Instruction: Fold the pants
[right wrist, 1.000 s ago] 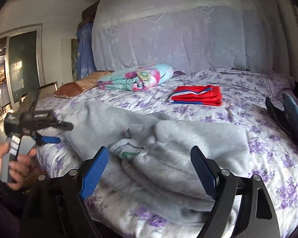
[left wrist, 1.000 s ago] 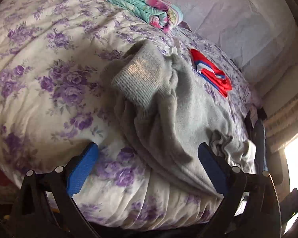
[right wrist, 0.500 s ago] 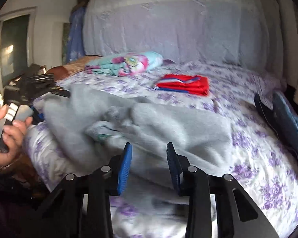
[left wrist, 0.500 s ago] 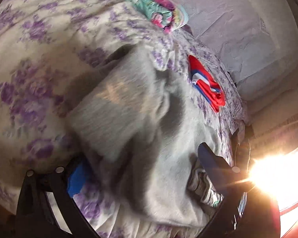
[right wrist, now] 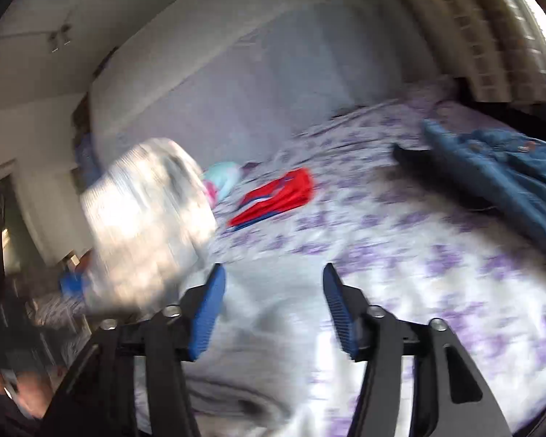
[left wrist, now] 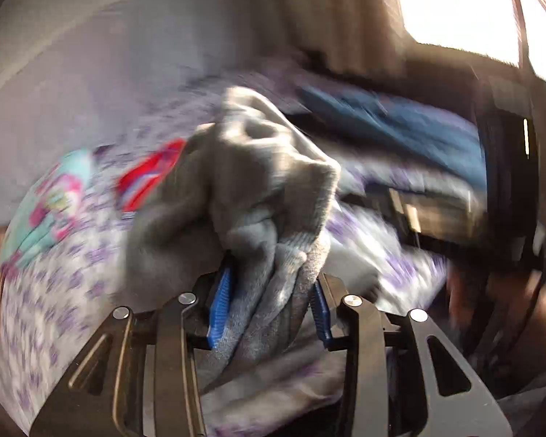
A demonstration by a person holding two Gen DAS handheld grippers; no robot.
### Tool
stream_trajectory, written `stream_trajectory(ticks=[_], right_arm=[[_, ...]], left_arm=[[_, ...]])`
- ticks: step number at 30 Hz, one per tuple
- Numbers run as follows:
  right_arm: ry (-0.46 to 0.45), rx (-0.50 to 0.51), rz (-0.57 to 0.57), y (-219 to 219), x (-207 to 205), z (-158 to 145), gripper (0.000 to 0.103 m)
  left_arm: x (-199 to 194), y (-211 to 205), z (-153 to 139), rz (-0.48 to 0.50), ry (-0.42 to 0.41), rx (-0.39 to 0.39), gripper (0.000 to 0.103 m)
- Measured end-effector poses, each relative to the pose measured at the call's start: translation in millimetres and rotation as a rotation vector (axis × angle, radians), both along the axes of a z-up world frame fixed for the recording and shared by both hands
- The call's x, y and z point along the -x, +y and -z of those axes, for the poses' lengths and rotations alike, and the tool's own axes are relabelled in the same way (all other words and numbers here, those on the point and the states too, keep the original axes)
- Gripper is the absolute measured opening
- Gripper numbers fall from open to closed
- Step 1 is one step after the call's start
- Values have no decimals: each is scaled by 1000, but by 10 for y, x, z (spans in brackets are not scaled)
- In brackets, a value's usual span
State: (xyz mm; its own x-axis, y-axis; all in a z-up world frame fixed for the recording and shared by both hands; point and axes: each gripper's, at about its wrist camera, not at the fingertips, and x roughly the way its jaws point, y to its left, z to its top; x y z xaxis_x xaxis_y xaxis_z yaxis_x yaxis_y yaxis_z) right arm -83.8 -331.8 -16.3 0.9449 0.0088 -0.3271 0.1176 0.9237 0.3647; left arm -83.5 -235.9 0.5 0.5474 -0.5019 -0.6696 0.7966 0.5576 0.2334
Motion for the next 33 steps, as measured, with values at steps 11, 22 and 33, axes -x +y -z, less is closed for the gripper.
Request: stream_trajectory(ticks=[11,22,33], right_arm=[[-30,-180,-124,-342,131,-250,87],[370,-66,-309,199,-737,236,44],[231,5,-270,230,-364,-93,84]], left_arm=[[85,-66,150,95,-1,19,94],[-280,735,2,-50,201,184,96],[-832,1086,592,-95,579,284,98]])
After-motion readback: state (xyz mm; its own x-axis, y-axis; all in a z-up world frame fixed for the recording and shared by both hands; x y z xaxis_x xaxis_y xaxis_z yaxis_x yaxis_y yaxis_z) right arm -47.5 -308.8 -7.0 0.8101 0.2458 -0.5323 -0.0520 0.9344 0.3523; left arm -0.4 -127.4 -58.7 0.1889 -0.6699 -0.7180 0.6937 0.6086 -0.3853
